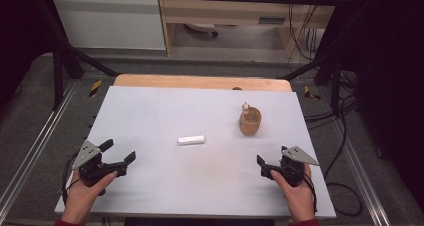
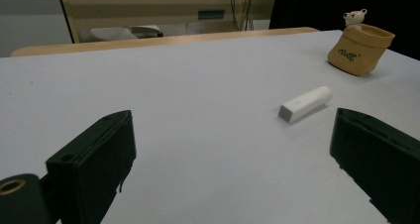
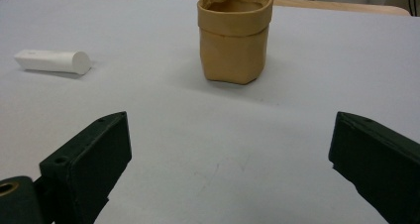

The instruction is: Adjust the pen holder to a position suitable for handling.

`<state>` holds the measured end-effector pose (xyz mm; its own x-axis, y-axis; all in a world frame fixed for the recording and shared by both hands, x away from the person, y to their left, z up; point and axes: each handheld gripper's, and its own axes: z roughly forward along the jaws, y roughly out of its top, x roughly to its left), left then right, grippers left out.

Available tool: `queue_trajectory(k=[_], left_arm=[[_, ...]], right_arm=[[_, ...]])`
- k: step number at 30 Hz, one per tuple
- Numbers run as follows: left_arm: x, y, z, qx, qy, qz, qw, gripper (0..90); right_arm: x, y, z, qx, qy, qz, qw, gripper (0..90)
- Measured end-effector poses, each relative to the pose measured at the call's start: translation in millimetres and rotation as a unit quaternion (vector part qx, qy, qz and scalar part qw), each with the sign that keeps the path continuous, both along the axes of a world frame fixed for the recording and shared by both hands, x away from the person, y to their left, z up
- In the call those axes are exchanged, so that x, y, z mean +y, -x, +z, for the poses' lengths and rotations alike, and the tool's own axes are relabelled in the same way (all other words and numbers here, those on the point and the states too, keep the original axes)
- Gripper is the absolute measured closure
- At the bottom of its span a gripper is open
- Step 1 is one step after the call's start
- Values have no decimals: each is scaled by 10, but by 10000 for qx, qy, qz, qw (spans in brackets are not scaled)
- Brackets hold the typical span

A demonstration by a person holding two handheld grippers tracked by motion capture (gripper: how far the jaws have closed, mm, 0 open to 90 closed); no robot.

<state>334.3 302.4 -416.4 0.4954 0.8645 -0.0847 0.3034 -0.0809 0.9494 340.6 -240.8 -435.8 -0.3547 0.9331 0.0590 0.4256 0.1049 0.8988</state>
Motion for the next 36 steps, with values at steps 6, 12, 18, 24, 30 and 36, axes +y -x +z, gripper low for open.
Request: queue_trajectory(k=[6, 12, 18, 24, 30, 36], left_arm=[[-3, 3, -7, 30, 3, -17, 10000, 38], [-7, 7, -16, 75, -41, -36, 10000, 38], [1, 19, -17, 99, -60, -23, 9999, 39], [-2, 30, -14, 86, -53, -39, 9999, 39], [-7, 32, -14, 83, -68, -71, 9999, 39], [-3, 31, -12, 72, -52, -73, 9999, 39]], right_arm=[[38, 12, -2, 42, 33, 61, 10000, 40], [154, 2, -18, 159, 80, 126, 9998, 42], [354, -73, -25, 523, 300, 247, 9979, 49], [715, -236, -18, 843, 578, 729, 9921, 69], [1102, -430, -54, 942, 751, 976, 9879, 163], [1289, -556, -66, 928, 867, 1118, 9856, 342]])
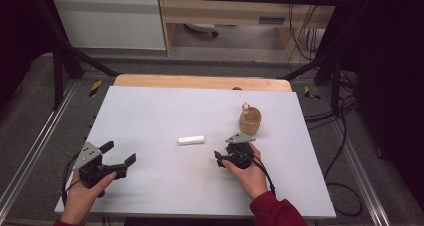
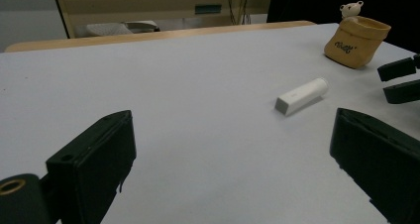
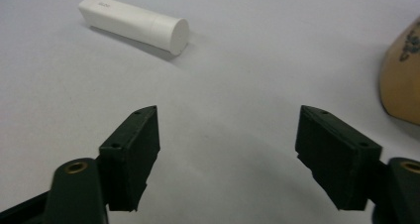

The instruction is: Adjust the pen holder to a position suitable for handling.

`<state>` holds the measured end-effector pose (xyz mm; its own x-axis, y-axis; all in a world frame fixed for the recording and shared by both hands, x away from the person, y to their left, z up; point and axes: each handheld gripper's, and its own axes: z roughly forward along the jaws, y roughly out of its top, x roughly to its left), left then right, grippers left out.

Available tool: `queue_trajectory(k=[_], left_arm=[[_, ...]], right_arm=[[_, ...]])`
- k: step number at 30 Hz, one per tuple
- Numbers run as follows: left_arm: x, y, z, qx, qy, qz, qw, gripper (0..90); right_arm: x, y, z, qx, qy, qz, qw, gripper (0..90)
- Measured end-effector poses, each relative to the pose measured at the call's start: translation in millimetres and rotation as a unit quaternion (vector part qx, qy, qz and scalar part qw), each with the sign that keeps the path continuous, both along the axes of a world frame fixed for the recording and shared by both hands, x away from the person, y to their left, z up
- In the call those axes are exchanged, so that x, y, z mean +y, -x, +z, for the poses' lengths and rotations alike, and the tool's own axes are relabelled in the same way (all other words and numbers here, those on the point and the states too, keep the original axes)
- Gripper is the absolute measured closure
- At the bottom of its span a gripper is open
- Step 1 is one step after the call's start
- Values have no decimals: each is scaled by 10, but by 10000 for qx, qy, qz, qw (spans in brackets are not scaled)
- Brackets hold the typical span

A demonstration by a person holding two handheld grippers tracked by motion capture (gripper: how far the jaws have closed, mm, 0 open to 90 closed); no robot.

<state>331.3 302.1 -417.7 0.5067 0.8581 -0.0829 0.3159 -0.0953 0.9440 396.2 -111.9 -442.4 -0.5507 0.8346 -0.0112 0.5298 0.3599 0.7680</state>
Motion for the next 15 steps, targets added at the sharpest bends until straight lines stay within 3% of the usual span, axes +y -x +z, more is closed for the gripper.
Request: queue_trajectory(k=[5, 6, 7, 10, 15], left_arm=[[0, 3, 5, -23, -10, -1, 10000, 40], [-2, 3, 4, -18, -10, -4, 10000, 40], [-4, 2, 3, -11, -20, -7, 10000, 40], [-6, 1, 4, -22, -21, 3, 10000, 41], [-7, -1, 8, -42, -28, -1, 10000, 44]], right_arm=[[96, -77, -20, -58, -66, 105, 9999, 567], [96, -77, -20, -58, -66, 105, 9999, 567], [132, -102, -23, -142, -81, 140, 9998, 656], [174, -147, -24, -190, -132, 131, 9996, 763], [223, -250, -59, -152, -179, 105, 9997, 872]])
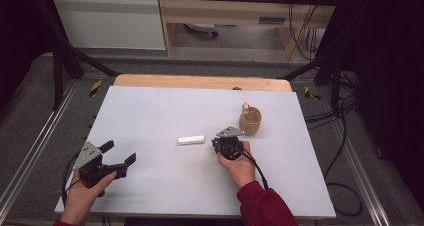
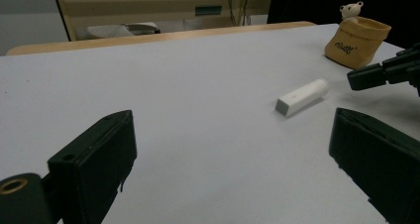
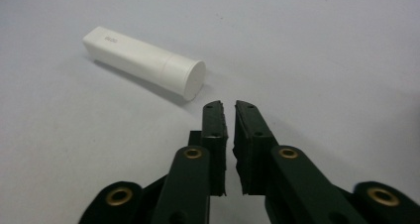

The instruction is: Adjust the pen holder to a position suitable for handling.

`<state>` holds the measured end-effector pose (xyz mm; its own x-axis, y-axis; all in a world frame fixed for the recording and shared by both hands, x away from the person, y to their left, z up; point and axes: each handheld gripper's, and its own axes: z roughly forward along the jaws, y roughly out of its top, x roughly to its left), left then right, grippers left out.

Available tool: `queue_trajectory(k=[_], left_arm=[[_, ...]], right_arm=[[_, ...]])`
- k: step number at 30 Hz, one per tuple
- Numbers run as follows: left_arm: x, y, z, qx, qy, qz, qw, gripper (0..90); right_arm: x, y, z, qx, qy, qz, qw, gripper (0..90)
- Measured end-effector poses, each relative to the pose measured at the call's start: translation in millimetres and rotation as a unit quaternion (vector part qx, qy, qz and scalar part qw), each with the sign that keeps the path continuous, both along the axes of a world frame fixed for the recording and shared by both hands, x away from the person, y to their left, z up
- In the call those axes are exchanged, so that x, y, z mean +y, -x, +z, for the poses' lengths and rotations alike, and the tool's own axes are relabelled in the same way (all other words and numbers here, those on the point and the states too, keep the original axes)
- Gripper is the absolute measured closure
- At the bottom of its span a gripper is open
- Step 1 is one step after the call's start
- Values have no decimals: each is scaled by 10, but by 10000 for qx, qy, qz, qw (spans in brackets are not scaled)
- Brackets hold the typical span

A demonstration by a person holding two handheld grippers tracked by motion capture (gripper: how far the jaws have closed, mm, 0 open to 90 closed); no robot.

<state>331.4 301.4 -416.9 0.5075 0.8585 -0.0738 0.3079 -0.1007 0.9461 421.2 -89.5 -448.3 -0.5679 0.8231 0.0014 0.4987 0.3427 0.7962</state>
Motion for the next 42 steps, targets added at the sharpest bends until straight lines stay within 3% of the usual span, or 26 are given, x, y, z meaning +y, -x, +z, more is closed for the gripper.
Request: queue_trajectory(k=[6, 18, 28, 42], left_arm=[[0, 0, 1, 0, 0, 9, 10000, 46], [-11, -3, 0, 10, -36, -40, 10000, 46], [5, -8, 1, 10, -24, -5, 10000, 48], [-2, -14, 0, 17, -24, -19, 10000, 49]], right_arm=[[121, -174, -55, 129, -130, 50, 9998, 900], [238, -356, -103, 211, -162, 91, 9996, 900], [356, -390, -82, 179, -120, 309, 9993, 900], [680, -436, -93, 214, -54, 762, 9968, 900]])
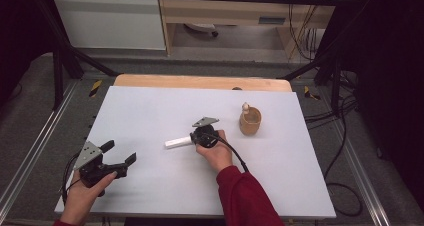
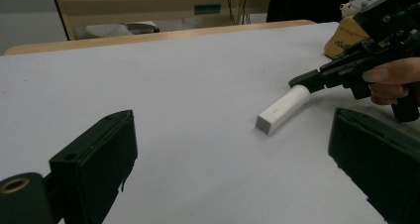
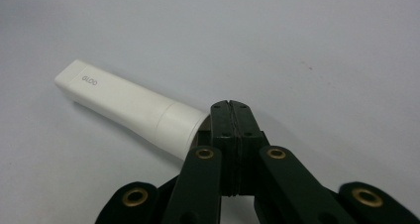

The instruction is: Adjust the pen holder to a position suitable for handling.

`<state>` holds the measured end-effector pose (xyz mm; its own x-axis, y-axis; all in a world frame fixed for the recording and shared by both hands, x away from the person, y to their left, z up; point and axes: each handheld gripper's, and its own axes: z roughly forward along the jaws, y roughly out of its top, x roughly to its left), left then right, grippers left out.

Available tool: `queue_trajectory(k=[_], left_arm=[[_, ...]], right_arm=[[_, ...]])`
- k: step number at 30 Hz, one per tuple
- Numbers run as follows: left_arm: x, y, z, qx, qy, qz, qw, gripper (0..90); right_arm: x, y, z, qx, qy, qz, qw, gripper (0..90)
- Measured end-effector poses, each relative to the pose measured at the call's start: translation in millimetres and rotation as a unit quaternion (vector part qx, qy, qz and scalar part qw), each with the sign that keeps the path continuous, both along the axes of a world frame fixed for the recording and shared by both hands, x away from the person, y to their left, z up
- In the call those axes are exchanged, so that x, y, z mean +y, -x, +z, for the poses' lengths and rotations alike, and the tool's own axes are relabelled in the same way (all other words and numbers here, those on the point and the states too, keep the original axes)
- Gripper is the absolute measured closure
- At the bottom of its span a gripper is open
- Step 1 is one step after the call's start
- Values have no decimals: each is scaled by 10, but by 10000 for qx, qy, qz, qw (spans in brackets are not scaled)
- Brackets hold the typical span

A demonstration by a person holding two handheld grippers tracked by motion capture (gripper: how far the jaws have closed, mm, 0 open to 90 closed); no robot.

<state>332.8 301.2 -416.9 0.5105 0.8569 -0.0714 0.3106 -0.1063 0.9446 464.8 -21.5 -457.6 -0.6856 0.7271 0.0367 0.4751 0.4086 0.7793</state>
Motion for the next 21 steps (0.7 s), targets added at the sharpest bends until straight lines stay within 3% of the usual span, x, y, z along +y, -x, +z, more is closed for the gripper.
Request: queue_trajectory(k=[9, 16, 21], left_arm=[[11, 1, 7, -19, 23, 19, 10000, 49], [3, 0, 10, -22, 17, 0, 10000, 49], [1, -1, 12, -28, 16, -1, 10000, 49]], right_arm=[[331, 41, -13, 21, -24, 350, 9994, 900], [646, 190, -17, 48, -82, 748, 9972, 900], [712, 215, -28, 24, -72, 789, 9969, 900]])
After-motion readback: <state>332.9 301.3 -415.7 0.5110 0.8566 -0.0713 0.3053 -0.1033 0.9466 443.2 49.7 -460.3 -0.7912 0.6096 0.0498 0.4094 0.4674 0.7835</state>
